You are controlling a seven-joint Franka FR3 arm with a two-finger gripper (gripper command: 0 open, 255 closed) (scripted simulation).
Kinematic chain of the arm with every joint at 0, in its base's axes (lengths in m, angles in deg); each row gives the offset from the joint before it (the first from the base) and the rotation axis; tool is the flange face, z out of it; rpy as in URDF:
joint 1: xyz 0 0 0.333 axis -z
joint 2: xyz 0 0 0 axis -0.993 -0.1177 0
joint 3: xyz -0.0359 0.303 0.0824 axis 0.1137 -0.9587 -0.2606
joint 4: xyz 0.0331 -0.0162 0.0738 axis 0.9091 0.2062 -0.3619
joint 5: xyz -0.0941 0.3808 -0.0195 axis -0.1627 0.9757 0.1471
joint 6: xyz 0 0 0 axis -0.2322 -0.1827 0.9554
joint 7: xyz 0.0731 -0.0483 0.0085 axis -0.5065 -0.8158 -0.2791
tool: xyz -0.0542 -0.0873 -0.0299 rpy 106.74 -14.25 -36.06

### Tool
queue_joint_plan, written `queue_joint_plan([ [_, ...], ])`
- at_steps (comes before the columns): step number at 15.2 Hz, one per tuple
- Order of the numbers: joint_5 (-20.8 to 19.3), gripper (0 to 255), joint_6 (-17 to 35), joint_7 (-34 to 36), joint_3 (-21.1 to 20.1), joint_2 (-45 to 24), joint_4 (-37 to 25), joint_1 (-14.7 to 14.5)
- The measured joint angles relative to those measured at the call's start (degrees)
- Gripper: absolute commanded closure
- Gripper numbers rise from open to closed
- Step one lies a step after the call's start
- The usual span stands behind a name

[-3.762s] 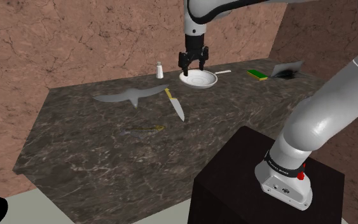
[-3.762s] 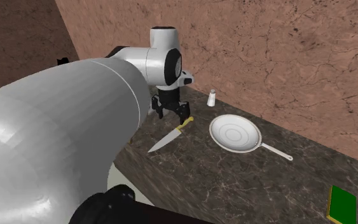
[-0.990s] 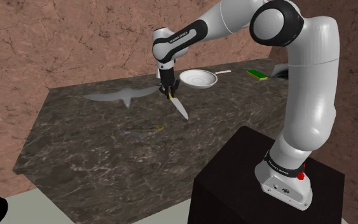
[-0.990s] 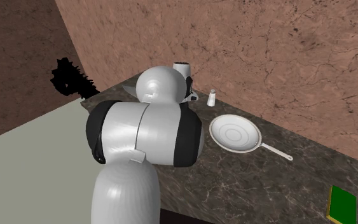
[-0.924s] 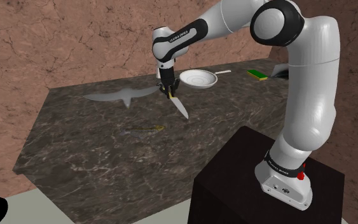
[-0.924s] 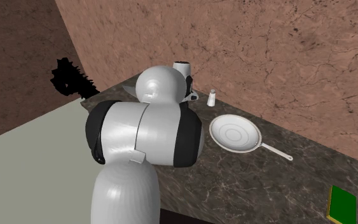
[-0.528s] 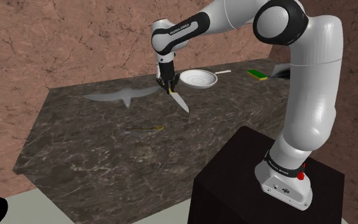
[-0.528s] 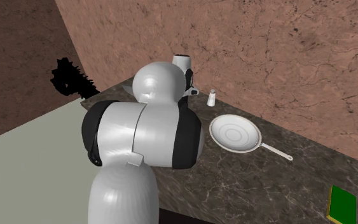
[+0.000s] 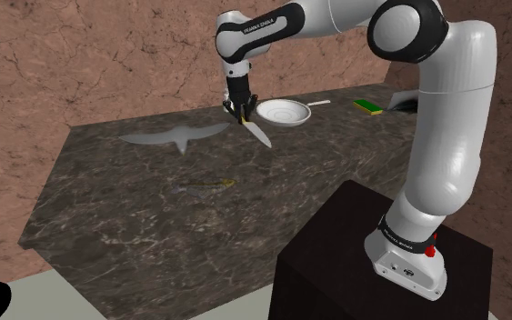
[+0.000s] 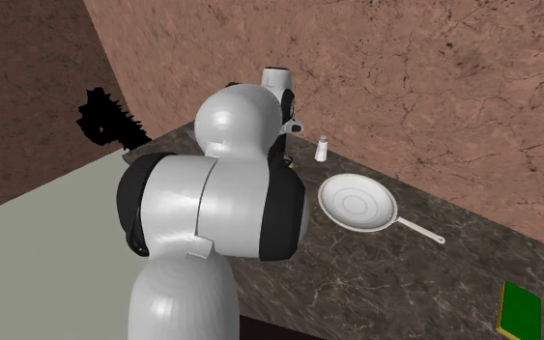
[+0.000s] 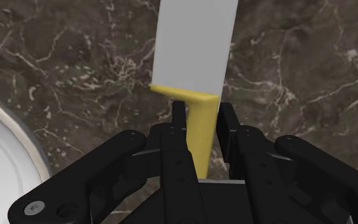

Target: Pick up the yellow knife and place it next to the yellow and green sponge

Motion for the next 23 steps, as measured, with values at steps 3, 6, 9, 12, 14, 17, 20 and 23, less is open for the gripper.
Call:
queue_joint_plan([
  [3,0.1,255,-1.4,-0.5,0.1,1.2,-0.2,0.4],
  [6,0.0,255,-1.4,-3.6,1.3,2.2,0.7,2.4],
  [9,-0.2,255,-1.0,-7.1,2.6,3.3,2.2,4.7],
  [12,-0.4,255,-0.7,-10.7,4.0,4.0,3.0,7.0],
  [14,-0.6,255,-0.2,-13.0,4.9,4.2,3.8,8.5],
  [17,-0.9,255,0.0,-16.9,6.5,4.1,3.7,10.9],
  [20,-1.2,255,0.5,-20.5,7.9,4.5,4.3,13.2],
  [23,-1.3,255,0.1,-24.0,9.3,2.9,2.2,15.4],
])
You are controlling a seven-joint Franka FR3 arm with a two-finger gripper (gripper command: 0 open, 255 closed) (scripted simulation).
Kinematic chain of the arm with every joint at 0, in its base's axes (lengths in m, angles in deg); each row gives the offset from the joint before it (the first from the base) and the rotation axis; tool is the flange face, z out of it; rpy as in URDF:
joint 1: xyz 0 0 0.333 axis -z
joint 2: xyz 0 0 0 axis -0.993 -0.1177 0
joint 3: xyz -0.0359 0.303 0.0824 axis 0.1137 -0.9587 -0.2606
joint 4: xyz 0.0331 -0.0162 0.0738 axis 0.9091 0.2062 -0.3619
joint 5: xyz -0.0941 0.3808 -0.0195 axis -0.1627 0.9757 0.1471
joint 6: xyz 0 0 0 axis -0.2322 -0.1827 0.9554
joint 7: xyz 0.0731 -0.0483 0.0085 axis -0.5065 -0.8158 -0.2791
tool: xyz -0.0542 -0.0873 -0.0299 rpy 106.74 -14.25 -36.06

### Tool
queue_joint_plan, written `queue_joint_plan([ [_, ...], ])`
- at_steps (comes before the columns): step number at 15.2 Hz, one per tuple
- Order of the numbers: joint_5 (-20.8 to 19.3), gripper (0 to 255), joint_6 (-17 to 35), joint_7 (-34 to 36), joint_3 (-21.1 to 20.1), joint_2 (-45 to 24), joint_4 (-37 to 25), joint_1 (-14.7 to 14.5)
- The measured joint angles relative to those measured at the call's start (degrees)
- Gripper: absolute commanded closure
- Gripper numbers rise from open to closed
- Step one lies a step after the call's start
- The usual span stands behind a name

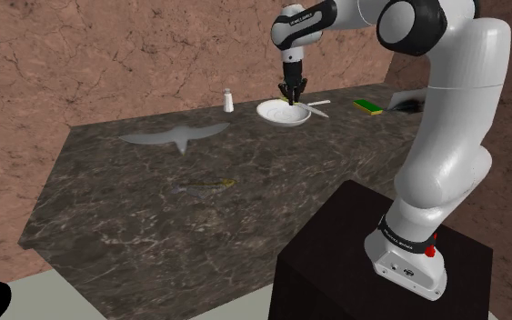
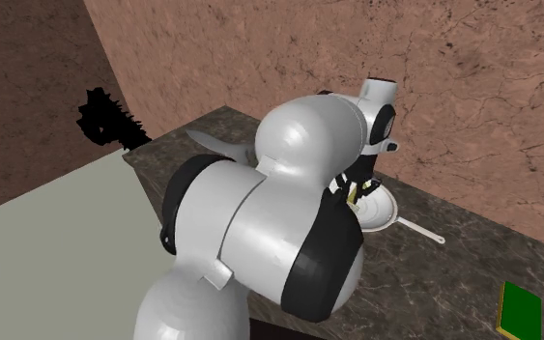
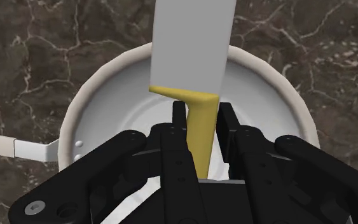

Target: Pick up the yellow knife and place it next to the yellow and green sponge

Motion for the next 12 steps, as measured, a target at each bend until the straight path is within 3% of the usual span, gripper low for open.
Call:
queue_joint_plan([
  [12,0.2,255,-2.9,-14.3,4.9,-8.5,-12.5,9.6],
])
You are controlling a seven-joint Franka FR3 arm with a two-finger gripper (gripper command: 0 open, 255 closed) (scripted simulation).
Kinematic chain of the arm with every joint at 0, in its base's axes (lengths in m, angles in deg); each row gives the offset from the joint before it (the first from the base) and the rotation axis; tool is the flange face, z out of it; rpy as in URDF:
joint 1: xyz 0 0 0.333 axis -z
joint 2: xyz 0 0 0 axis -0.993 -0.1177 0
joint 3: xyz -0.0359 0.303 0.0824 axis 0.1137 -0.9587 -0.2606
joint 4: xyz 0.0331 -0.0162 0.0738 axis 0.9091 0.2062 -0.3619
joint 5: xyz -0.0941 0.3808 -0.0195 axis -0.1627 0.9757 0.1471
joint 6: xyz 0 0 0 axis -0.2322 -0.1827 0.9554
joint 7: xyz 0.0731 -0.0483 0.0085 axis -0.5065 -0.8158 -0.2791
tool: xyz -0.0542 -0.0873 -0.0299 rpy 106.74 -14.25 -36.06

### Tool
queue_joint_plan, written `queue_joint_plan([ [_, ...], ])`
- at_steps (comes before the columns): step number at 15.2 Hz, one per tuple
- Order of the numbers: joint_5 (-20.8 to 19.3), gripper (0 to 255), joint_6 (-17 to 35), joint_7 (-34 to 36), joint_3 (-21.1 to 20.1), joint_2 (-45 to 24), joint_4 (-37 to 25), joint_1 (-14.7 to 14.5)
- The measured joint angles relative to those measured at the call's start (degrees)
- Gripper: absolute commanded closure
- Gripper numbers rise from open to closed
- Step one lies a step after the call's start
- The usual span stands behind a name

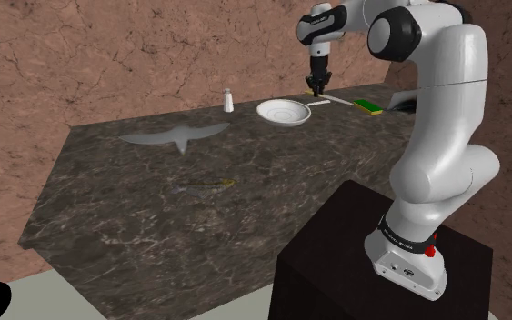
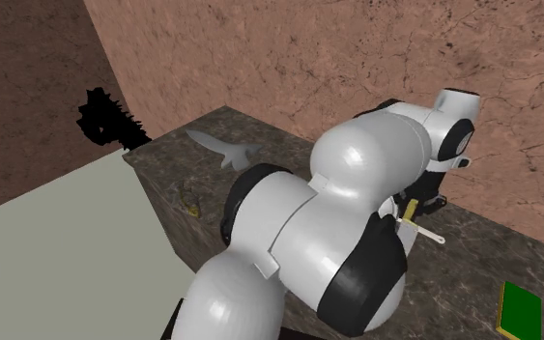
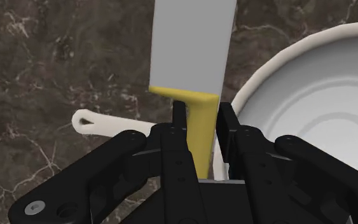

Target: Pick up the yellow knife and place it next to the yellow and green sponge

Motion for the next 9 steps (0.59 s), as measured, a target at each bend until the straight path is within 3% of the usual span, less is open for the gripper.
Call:
queue_joint_plan([
  [4,0.5,255,-1.5,-4.2,1.1,-4.6,-6.5,3.3],
  [9,1.4,255,-5.9,-9.7,2.1,-12.6,-19.4,8.2],
])
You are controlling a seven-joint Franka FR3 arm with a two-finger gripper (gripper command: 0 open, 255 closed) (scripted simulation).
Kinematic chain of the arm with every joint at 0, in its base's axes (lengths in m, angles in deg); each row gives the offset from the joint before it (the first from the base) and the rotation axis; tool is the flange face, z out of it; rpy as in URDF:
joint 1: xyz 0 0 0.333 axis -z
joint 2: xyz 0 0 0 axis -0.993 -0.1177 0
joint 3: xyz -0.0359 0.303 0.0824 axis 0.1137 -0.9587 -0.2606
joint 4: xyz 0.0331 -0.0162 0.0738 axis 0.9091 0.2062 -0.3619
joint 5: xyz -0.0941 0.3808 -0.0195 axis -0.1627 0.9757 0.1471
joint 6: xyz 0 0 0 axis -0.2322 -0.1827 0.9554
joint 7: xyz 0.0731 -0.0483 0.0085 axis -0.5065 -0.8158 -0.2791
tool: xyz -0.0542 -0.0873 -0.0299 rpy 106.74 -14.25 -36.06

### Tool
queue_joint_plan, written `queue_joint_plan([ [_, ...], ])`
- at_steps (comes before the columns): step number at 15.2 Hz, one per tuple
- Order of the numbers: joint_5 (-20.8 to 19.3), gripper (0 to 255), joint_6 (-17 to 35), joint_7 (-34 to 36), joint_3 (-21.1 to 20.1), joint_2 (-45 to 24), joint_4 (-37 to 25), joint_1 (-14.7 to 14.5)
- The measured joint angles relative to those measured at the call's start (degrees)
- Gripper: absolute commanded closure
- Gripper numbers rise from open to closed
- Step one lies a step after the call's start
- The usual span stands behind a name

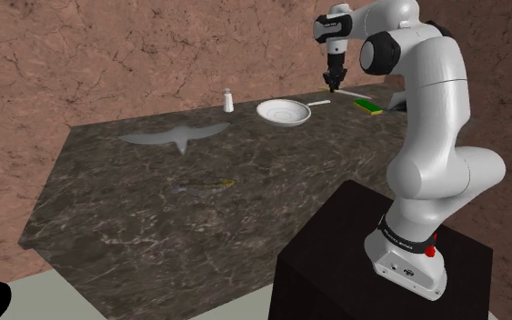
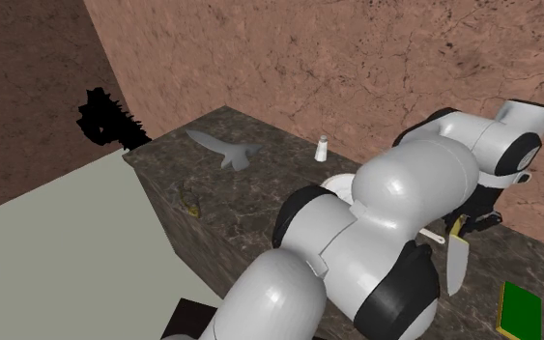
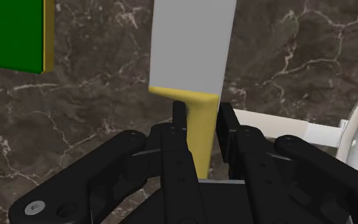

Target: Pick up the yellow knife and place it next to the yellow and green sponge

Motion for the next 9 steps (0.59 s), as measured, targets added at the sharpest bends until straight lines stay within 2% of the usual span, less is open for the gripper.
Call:
queue_joint_plan([
  [2,0.1,255,0.0,-0.6,0.1,-1.3,-1.4,0.7],
  [9,0.1,255,4.9,-0.3,0.0,-1.7,3.1,0.6],
])
